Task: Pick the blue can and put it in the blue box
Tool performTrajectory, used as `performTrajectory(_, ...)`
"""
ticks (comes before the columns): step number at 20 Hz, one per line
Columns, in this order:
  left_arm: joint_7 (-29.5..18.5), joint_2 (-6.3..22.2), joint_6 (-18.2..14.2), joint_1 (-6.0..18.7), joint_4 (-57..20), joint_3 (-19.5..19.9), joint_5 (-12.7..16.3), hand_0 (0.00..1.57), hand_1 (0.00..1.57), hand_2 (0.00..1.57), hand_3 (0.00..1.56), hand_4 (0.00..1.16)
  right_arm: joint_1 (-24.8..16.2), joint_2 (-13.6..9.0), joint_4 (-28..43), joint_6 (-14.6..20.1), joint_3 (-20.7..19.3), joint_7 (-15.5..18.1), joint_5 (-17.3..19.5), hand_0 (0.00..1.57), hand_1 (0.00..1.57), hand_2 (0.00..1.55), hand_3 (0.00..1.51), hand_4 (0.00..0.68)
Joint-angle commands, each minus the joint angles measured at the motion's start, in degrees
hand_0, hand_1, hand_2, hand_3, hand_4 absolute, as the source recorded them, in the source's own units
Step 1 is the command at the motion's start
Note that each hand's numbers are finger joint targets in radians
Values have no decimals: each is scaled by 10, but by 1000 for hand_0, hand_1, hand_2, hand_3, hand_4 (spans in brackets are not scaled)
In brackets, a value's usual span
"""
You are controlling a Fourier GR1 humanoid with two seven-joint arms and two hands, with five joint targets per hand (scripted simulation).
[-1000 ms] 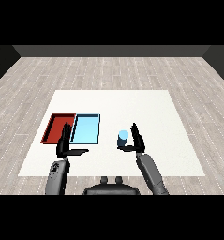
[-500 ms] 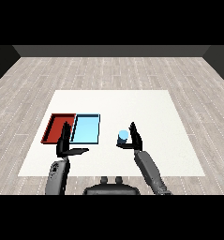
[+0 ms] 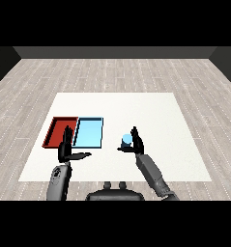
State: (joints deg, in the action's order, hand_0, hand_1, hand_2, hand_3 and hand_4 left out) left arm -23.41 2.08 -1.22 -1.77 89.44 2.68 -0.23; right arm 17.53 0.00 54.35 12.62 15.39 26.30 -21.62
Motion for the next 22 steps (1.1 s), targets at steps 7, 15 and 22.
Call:
performTrajectory(7,43,-10,-20,-1,47,-17,-10,0,0,0,0,0,15,-9,16,-18,-24,-40,-4,0,0,0,0,0)
performTrajectory(15,32,16,15,28,-10,14,18,0,0,0,0,0,14,0,3,50,44,-6,-54,0,0,0,0,0)
performTrajectory(22,28,15,21,-9,40,10,26,0,0,0,0,0,105,0,-113,163,89,2,-107,1466,1466,1466,1446,536)
